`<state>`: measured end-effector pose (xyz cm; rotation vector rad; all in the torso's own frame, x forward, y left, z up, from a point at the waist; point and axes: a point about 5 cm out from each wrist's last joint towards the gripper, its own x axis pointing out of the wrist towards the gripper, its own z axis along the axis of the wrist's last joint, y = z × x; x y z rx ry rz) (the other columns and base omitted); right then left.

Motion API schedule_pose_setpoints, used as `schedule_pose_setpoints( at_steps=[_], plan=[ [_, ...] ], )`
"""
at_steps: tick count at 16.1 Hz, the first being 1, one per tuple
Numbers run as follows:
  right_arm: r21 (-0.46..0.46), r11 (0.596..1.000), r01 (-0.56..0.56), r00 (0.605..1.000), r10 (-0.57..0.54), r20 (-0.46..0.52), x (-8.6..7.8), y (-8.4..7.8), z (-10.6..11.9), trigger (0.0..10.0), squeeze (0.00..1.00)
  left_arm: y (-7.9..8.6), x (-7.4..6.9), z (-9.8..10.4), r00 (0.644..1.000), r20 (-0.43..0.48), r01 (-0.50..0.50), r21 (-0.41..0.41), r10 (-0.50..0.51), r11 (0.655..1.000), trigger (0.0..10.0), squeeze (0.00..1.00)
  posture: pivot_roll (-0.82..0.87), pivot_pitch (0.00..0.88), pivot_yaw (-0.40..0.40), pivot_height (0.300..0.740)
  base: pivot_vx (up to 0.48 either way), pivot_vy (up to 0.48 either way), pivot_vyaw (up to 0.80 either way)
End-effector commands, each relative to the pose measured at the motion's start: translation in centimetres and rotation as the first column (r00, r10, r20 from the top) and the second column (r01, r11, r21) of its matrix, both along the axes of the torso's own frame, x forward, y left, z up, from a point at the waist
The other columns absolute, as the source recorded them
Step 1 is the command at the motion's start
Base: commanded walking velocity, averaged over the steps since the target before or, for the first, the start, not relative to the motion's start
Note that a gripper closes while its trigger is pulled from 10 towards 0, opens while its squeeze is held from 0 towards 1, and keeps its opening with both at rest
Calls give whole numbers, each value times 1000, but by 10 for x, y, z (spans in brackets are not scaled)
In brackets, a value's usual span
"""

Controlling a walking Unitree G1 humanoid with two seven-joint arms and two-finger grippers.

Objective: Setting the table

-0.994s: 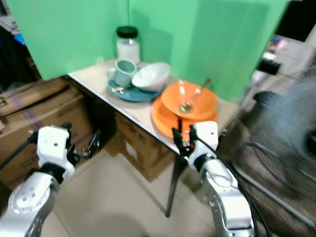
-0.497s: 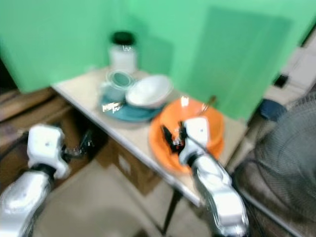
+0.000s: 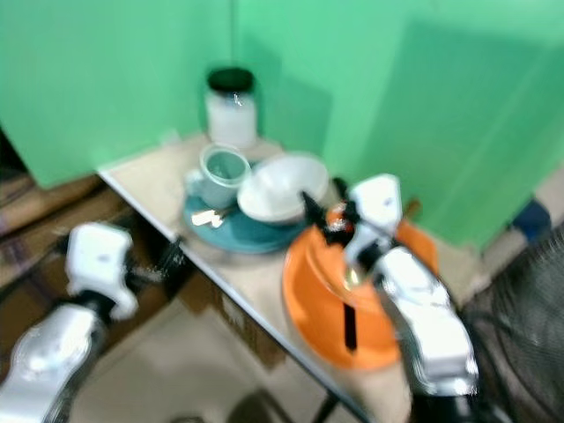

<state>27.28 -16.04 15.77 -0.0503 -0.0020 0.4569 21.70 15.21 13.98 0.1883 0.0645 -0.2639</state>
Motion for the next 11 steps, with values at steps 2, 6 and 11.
schedule_pose_setpoints(
  at_steps=[2, 6, 11],
  plan=[
    [-68, 995, -73, 995, 77, 66, 11, -13, 20, 10000, 0, -2, -1, -1, 999, -8, 31, 10, -31, 999, 10000, 0, 128, 0, -37, 740, 0, 0, 0],
    [-331, 920, -212, 970, 238, 40, 25, -33, 29, 10000, 180, -9, 1, -1, 994, -18, 104, 10, -103, 995, 10000, 0, 120, 0, -40, 740, 0, 0, 0],
    [-706, 634, -314, 936, 333, -117, 47, -60, 36, 10000, 980, -19, 2, -2, 973, -46, 227, 10, -227, 974, 10000, 0, 110, 0, -45, 740, 0, 0, 0]
  ],
)
